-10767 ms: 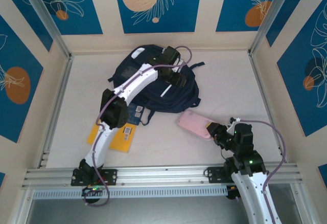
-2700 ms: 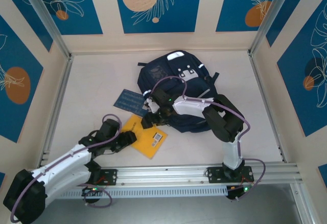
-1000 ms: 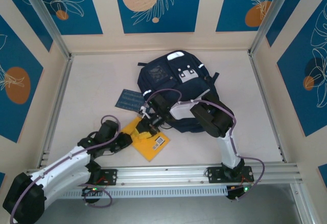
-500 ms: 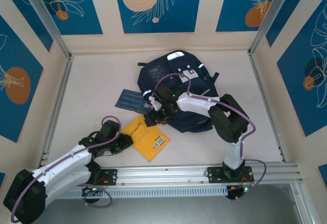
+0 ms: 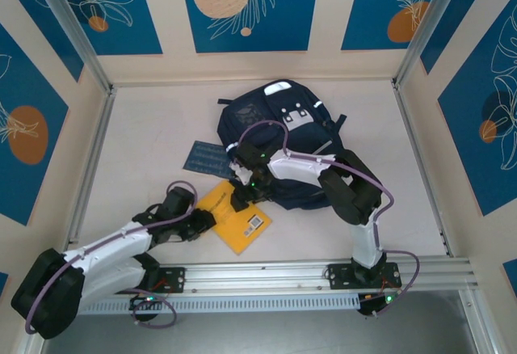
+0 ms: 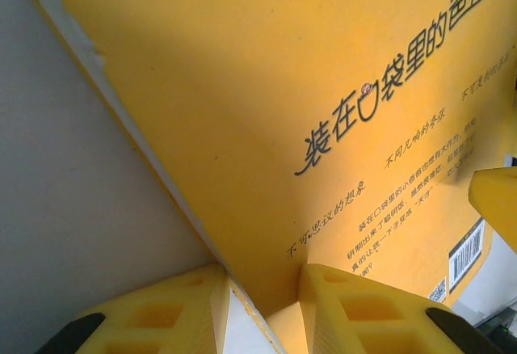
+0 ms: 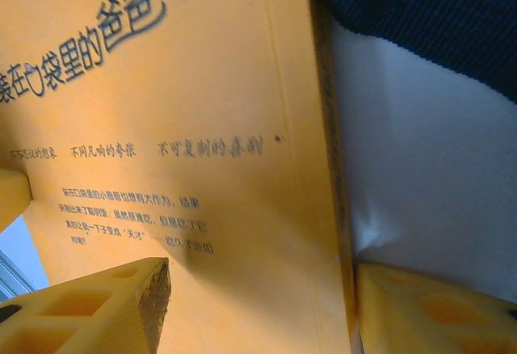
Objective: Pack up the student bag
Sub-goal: Pick up the book from the bottom-center of the table.
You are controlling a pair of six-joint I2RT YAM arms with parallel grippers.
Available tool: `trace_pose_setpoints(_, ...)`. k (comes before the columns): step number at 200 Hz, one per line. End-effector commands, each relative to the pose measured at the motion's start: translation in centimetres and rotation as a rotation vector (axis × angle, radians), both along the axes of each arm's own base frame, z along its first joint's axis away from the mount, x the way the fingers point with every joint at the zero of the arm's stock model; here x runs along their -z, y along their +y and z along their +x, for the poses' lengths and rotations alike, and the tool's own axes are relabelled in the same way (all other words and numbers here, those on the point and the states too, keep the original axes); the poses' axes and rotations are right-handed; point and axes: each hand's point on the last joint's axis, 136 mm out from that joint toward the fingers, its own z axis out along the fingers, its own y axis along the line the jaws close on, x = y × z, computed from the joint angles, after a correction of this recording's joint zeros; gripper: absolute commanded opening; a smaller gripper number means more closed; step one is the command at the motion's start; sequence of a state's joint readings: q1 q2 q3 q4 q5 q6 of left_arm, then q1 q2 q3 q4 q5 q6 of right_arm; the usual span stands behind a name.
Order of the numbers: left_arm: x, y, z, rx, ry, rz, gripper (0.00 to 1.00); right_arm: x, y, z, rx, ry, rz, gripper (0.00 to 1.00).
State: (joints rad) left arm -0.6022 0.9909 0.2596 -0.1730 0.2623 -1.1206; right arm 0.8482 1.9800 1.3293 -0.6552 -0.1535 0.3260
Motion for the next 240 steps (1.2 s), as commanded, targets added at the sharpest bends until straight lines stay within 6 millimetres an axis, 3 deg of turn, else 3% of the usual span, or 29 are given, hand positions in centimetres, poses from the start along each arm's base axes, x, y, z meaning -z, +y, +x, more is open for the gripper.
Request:
trace_pose_setpoints(1,1.4,0.1,-0.4,0.000,0.023,0.023,0.28,-2.0,4.5,-4.3,-0.127,0.170,0.221,0.62)
trace_pose_setpoints(40,1.7,0.6,-0.5,-0.011,0.023,0.040,0.27,-6.8,5.4,-4.2,-0.103,0.324,0.423,0.62)
trace_pose_setpoints(60,1.8,0.7,-0.5,-0.014,0.023,0.044,0.27,-8.2,5.1,-3.5,-0.074,0.366,0.485,0.61)
trace_pose_setpoints(79,1.6,0.7,-0.4,-0.011,0.014,0.045,0.27,-7.9,4.7,-2.9,-0.024,0.405,0.506,0.58)
trace_pose_setpoints(97,1.1,0.7,-0.2,-0.010,-0.003,0.049,0.27,-6.4,4.3,-2.5,0.025,0.416,0.464,0.53)
trace_pose_setpoints(110,0.5,0.9,-0.1,-0.007,-0.023,0.054,0.27,-5.0,3.8,-2.2,0.057,0.414,0.419,0.45)
trace_pose_setpoints(123,-0.4,1.0,0.1,0.003,-0.053,0.060,0.32,-4.1,3.2,-1.7,0.088,0.390,0.388,0.25)
trace_pose_setpoints(138,-1.6,1.3,0.2,0.026,-0.102,0.074,0.52,-4.6,2.2,-0.9,0.119,0.353,0.410,0.06)
trace_pose_setpoints(153,-3.3,1.6,0.4,0.051,-0.165,0.077,0.77,-6.7,1.3,-0.3,0.128,0.301,0.473,0.00)
trace_pose_setpoints(176,-6.7,1.2,0.6,0.110,-0.282,0.044,0.99,-10.7,0.1,-0.2,0.106,0.217,0.582,0.00)
trace_pose_setpoints(218,-13.2,-0.9,0.8,0.223,-0.491,-0.094,1.00,-17.8,-2.4,-1.3,0.063,0.117,0.795,0.00)
trace_pose_setpoints(240,-16.7,-3.1,0.5,0.310,-0.582,-0.236,1.00,-21.0,-3.5,-2.7,0.022,0.102,0.917,0.00)
